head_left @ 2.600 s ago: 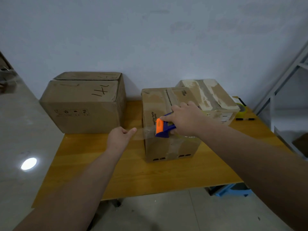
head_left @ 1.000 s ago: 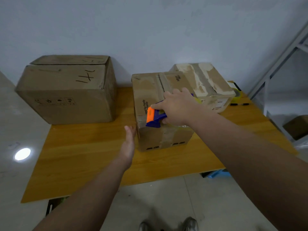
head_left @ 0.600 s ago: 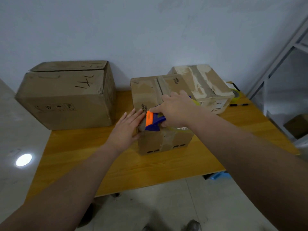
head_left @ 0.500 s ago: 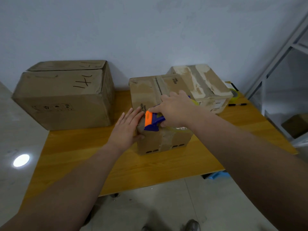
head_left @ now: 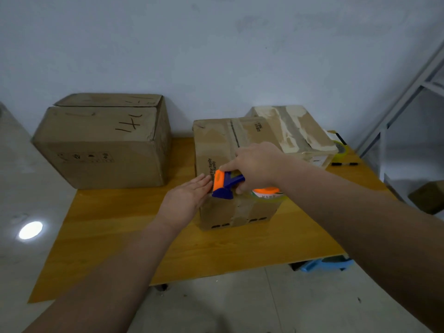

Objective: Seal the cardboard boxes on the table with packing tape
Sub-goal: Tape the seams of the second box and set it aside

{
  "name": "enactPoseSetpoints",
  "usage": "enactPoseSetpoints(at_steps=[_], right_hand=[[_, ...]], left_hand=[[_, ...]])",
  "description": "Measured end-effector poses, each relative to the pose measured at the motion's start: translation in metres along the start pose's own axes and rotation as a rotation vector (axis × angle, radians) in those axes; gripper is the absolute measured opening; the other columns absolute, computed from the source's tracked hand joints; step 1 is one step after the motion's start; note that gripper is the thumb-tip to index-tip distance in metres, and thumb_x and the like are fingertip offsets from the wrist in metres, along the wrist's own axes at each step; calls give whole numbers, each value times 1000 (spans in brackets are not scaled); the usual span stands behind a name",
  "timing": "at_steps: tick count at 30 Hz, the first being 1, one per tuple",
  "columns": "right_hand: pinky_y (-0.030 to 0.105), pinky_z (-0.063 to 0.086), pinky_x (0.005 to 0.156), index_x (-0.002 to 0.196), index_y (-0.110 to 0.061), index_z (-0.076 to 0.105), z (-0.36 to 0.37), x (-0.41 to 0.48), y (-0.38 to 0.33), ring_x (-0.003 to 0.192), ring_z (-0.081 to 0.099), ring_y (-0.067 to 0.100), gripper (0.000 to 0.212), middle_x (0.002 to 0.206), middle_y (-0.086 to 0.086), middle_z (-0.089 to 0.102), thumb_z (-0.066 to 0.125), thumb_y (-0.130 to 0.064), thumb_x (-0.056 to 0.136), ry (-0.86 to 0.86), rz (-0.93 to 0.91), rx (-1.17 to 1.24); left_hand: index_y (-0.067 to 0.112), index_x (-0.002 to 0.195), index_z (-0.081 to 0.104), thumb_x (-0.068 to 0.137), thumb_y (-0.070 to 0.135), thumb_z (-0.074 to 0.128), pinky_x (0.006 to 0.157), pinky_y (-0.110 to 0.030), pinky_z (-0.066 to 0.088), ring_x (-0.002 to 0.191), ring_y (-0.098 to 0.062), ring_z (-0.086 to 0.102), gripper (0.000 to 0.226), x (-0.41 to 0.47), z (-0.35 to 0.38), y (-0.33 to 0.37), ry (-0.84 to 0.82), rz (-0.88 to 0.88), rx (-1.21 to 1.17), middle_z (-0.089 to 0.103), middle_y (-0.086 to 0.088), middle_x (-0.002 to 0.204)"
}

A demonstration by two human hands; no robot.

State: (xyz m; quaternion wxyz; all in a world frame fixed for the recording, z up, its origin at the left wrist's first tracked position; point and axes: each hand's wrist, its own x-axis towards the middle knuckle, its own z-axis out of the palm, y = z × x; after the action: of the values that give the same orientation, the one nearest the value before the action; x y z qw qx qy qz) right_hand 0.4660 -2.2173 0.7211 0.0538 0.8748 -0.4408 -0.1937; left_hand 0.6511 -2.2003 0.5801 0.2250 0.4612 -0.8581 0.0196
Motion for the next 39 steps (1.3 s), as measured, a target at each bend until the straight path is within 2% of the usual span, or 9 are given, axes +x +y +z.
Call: enactPoseSetpoints(at_steps=[2, 5, 8, 10, 18, 22, 27, 35, 39], right_hand=[[31, 43, 68, 141, -40, 39, -1, 2, 1, 87, 44, 14, 60, 105, -4, 49, 58, -56, 87, -12, -13, -9], [33, 46, 69, 139, -38, 41, -2, 6, 3, 87, 47, 16, 60, 100, -4, 43, 58, -60, 86, -11, -27, -22], [32, 43, 67, 139, -39, 41, 0, 8, 6, 90, 50, 17, 58, 113, -1, 51, 57, -59, 87, 7, -44, -20], [32, 41, 66, 139, -40, 40, 2, 9, 8, 93, 53, 18, 58, 116, 0, 53, 56, -59, 87, 28, -53, -26], [32, 41, 68, 136, -37, 44, 9, 9, 7, 88, 51, 19, 55, 112, 2, 52, 56, -58, 87, 76, -46, -47], [31, 38, 66, 147, -40, 26, 5, -4, 13, 101, 54, 24, 74, 118, 4, 48, 54, -67, 83, 95, -83, -81], [31, 44, 78, 149, -44, 14, 9, -42, 67, 101, 51, 22, 77, 120, 4, 45, 48, -69, 85, 74, -58, -145], [36, 47, 82, 148, -45, 21, 44, -39, 87, 103, 52, 25, 69, 120, 4, 47, 50, -63, 88, 3, -4, -173], [35, 45, 82, 147, -45, 24, 51, -37, 90, 103, 52, 24, 67, 119, 2, 48, 51, -61, 88, 24, 12, -138]], left_hand=[[8, 132, 52, 93, 14, 58, 107, -29, 30, 131, -21, 45, 40, 3, -3, 5, -30, -23, 11, 48, -6, 138], [6, 127, 58, 88, 17, 64, 101, -34, 38, 124, -24, 52, 41, 3, -5, 0, -29, -36, 32, 56, -10, 131], [18, 144, 36, 94, 24, 56, 107, -26, 24, 139, -11, 27, 54, -5, -1, -5, -112, -73, -6, 29, 4, 150], [21, 146, 29, 94, 19, 54, 110, -28, 24, 141, -10, 19, 58, -8, 5, -6, -118, -112, -24, 24, 7, 152], [10, 131, 55, 90, 13, 62, 103, -30, 27, 130, -24, 46, 42, -2, 5, 4, 11, -205, -69, 53, -7, 137], [14, 134, 53, 93, 18, 57, 103, -29, 34, 133, -20, 43, 40, -1, 2, 3, -32, -221, -67, 47, -2, 141], [14, 121, 65, 88, 20, 62, 87, -38, 51, 111, -23, 63, 34, -4, 2, 7, 55, -265, -38, 60, 0, 128], [14, 123, 63, 87, 17, 67, 99, -41, 42, 117, -25, 59, 37, -1, 0, 13, 3, -265, 107, 59, -3, 129], [16, 144, 37, 102, 28, 40, 116, -30, 12, 141, -15, 27, 44, 6, -2, 31, -93, -317, 168, 32, 0, 151]])
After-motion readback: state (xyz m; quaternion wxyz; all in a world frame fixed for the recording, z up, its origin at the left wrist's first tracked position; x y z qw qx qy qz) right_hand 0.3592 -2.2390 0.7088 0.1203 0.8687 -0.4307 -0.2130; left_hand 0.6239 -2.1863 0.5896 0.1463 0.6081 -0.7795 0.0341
